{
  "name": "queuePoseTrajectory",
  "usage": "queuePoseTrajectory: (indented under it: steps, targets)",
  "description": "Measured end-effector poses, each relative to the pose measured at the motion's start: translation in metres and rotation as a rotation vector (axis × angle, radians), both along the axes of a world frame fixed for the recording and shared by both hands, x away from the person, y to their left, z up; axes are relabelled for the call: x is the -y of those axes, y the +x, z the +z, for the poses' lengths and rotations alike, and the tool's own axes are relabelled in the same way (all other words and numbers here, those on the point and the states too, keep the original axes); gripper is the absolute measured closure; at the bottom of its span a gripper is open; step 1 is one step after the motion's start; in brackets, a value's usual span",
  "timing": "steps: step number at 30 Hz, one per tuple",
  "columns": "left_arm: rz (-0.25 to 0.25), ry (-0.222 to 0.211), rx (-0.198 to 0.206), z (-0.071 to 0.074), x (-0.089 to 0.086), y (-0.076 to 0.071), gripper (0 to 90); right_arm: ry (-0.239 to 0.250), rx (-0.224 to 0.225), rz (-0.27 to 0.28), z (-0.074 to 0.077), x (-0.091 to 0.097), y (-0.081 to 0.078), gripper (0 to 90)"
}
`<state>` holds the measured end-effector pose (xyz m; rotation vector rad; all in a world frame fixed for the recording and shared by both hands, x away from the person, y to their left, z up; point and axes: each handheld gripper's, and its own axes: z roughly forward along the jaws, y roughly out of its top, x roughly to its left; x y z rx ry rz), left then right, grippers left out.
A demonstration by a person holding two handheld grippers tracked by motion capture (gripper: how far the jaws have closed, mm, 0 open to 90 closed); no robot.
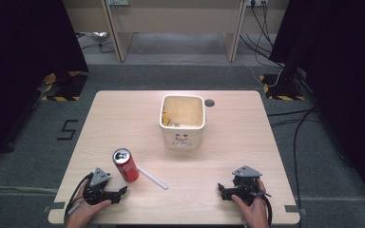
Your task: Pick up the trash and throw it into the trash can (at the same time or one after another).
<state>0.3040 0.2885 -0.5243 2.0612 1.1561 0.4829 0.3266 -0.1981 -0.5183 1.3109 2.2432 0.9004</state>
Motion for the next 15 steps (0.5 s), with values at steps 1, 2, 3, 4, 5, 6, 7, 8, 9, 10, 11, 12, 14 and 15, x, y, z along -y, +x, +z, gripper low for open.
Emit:
queuePoseTrajectory:
  steps: [1, 2, 3, 4, 5, 6, 7, 8, 9, 10, 11, 12, 14, 15]
  targets:
    - [0.0, 0.0, 0.0, 0.0, 0.0, 0.0, 11.3, 0.0, 0.0, 0.0, 0.0, 0.0, 0.0, 0.3]
    - [0.0, 0.0, 0.0, 0.0, 0.0, 0.0, 11.3, 0.0, 0.0, 0.0, 0.0, 0.0, 0.0, 0.3]
    - [-0.001, 0.001, 0.0, 0.0, 0.0, 0.0, 11.3, 0.001, 0.001, 0.001, -0.0001, 0.0, 0.0, 0.3]
    - [0.0, 0.0, 0.0, 0.0, 0.0001, -0.0001, 11.4, 0.0, 0.0, 0.0, 0.0, 0.0, 0.0, 0.3]
    - [0.001, 0.0, 0.0, 0.0, 0.0001, -0.0001, 11.4, 0.0, 0.001, 0.0, 0.0, 0.0, 0.0, 0.3]
    - [0.004, -0.001, 0.0, 0.0001, 0.0, -0.0002, 11.6, 0.001, 0.001, 0.001, -0.0001, 0.0, 0.0, 0.3]
    - [0.004, -0.001, 0.0, 0.0001, 0.0, -0.0002, 12.2, 0.0, 0.0, 0.0, 0.0, 0.0, 0.0, 0.3]
    - [0.007, -0.001, -0.001, 0.0003, -0.0001, -0.0003, 12.4, 0.001, 0.001, 0.0, -0.0001, 0.0, 0.0, 0.3]
    - [0.01, -0.004, 0.0, 0.0003, -0.0002, -0.0003, 12.4, 0.001, 0.001, 0.0, -0.0001, 0.0, 0.0, 0.3]
    - [0.011, -0.007, 0.001, 0.0003, -0.0003, -0.0003, 12.7, 0.001, 0.001, 0.0, -0.0001, 0.0, 0.0001, 0.3]
    - [0.006, -0.02, 0.002, 0.0005, -0.0009, -0.0007, 14.6, 0.001, 0.001, 0.0, 0.0, 0.0, 0.0001, 0.3]
    - [0.006, -0.02, 0.002, 0.0005, -0.0009, -0.0007, 14.7, 0.001, 0.001, 0.0, 0.0, 0.0, 0.0001, 0.3]
    - [-0.004, -0.054, 0.001, 0.0009, -0.0022, -0.0004, 15.2, 0.001, 0.001, 0.001, -0.0001, 0.0, 0.0001, 0.3]
    - [-0.007, -0.073, 0.003, 0.0015, -0.0028, -0.0006, 15.2, 0.0, 0.0, 0.0, 0.0, 0.0, 0.0, 0.3]
